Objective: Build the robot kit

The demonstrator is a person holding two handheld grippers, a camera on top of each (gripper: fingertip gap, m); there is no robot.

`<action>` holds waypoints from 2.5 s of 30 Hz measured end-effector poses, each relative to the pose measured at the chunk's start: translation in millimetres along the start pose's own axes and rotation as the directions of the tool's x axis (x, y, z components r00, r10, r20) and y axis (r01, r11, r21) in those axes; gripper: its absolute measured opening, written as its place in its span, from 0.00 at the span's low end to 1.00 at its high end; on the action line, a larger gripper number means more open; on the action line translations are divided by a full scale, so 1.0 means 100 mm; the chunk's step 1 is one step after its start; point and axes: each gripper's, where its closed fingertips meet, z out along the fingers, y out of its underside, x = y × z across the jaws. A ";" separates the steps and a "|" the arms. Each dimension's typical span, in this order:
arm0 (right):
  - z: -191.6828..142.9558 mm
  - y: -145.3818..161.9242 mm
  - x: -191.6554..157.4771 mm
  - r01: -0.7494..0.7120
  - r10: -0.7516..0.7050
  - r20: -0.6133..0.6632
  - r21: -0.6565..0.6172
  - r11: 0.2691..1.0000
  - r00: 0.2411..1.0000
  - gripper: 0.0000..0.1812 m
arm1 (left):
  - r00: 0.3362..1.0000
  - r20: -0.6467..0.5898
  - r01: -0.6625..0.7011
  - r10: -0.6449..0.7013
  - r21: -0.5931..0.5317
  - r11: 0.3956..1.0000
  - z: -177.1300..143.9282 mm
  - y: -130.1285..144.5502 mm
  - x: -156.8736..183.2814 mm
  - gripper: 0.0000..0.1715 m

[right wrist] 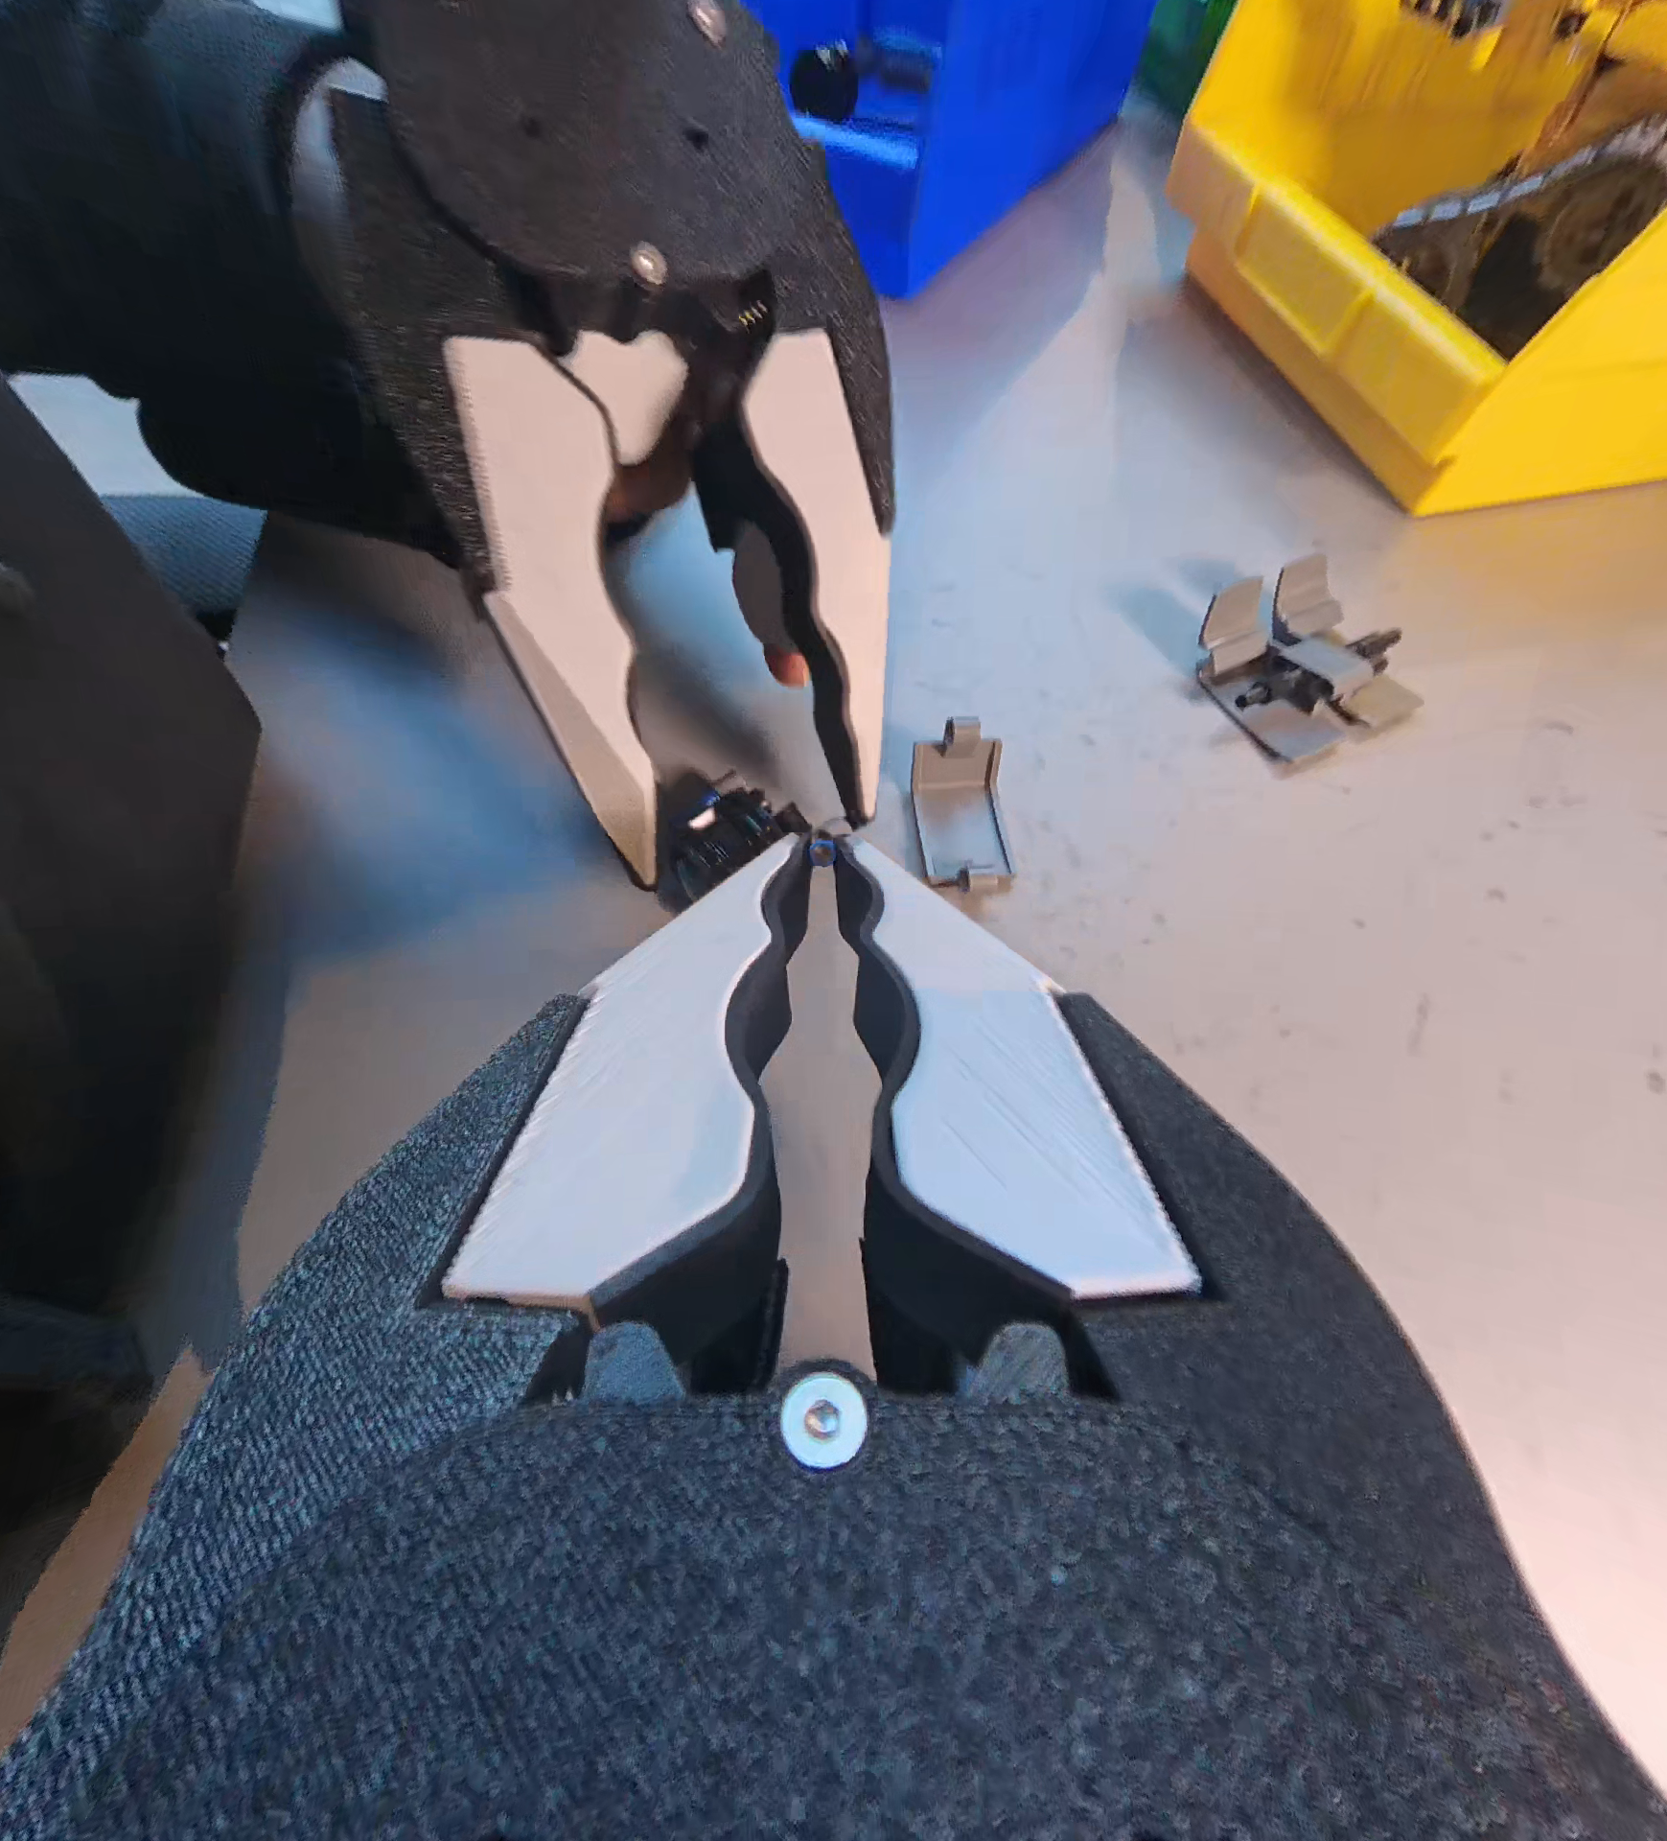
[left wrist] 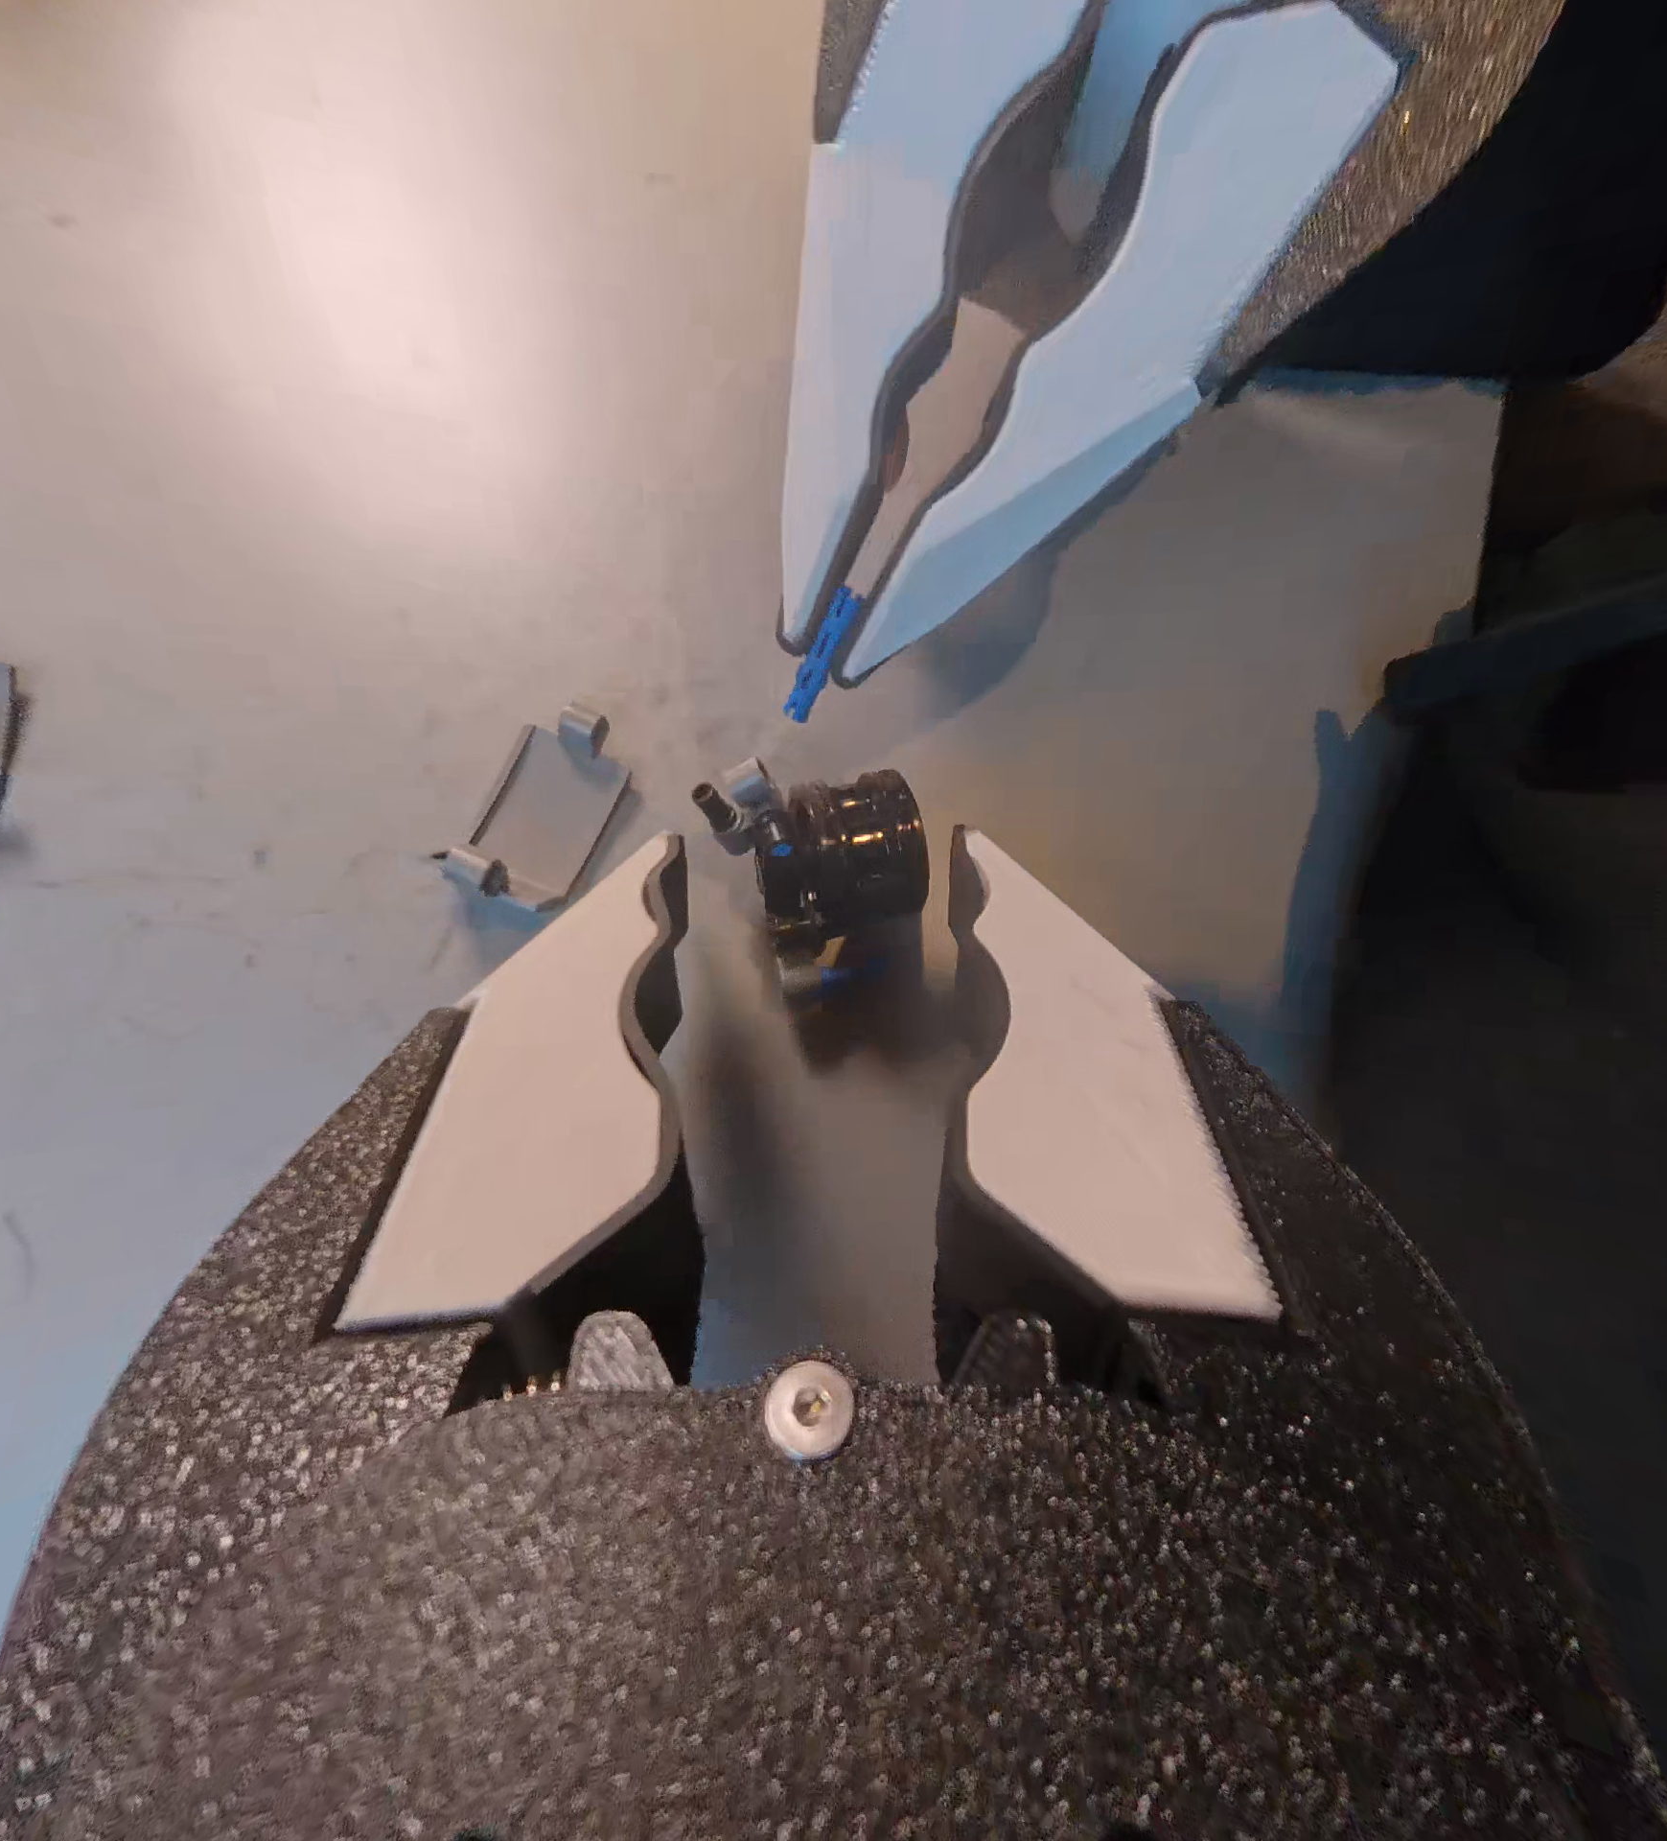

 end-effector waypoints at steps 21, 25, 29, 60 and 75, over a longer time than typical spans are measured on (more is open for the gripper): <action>0.05 0.05 -0.06 0.137 -0.137 -0.057 0.009 0.990 0.989 0.02 | 0.966 -0.226 0.133 -0.124 0.024 0.991 -0.02 -0.14 0.00 0.09; 0.04 0.05 -0.05 0.135 -0.134 -0.057 0.011 0.991 0.989 0.03 | 0.951 -0.287 0.128 -0.114 0.030 0.991 -0.11 -0.13 0.03 0.16; 0.03 0.06 -0.07 0.147 -0.147 -0.041 0.007 0.989 0.988 0.03 | 0.940 -0.343 0.014 -0.003 0.030 0.999 -0.23 -0.06 0.00 0.16; -0.63 -0.05 -0.17 0.080 -0.070 -0.086 0.117 0.990 0.994 0.03 | 0.406 -0.901 -0.559 0.153 -0.112 0.822 0.00 -0.09 0.07 0.07; -0.60 -0.06 -0.15 0.090 -0.080 -0.093 0.110 0.990 0.992 0.03 | 0.475 -0.868 -0.586 0.143 -0.191 0.787 -0.15 0.10 0.11 0.22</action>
